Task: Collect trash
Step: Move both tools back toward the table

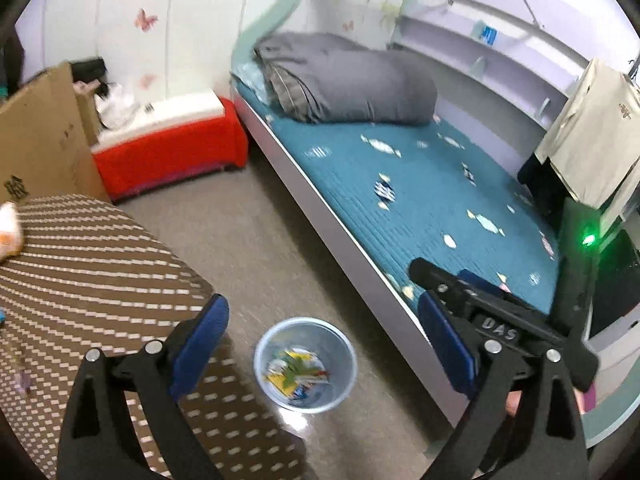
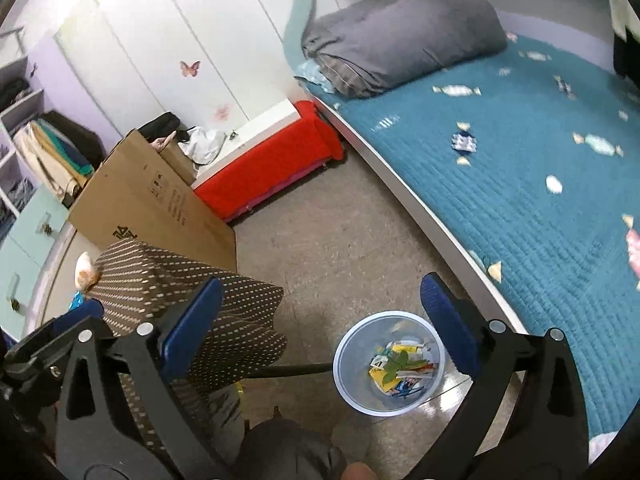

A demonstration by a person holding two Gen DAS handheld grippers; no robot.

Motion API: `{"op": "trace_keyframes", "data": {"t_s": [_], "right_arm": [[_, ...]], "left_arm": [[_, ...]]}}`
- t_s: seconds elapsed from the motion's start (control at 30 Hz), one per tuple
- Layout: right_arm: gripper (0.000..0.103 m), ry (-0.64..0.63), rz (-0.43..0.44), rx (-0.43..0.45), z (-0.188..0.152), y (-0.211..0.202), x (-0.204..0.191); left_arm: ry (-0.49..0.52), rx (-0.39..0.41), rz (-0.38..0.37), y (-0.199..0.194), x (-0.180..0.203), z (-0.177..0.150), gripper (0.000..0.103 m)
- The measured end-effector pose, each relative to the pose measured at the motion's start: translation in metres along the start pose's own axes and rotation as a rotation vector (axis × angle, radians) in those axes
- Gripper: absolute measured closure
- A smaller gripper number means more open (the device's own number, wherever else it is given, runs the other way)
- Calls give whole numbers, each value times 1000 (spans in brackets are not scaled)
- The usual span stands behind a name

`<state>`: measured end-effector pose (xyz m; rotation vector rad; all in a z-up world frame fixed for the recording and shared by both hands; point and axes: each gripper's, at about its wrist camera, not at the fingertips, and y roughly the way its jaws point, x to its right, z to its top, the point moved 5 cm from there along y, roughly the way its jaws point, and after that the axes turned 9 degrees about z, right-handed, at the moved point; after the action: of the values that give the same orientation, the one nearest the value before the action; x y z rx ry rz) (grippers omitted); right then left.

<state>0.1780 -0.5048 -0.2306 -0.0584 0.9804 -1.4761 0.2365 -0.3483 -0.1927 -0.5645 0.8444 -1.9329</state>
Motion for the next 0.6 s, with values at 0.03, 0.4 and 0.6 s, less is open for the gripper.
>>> {"op": "trace_keyframes", "data": {"t_s": [0.03,0.4,0.6], "right_arm": [[6,-18,0,2,0,-3,-11],[6,-169,61,-5,-12,-14,-118],[6,-233,93,-12,-24,-13,-170]], "left_arm": [[0,20,14,-7,-4,-1,9],[-59,139,105,-77,-74,-14,8],[-112,188,160,-111,-117,-23,8]]}}
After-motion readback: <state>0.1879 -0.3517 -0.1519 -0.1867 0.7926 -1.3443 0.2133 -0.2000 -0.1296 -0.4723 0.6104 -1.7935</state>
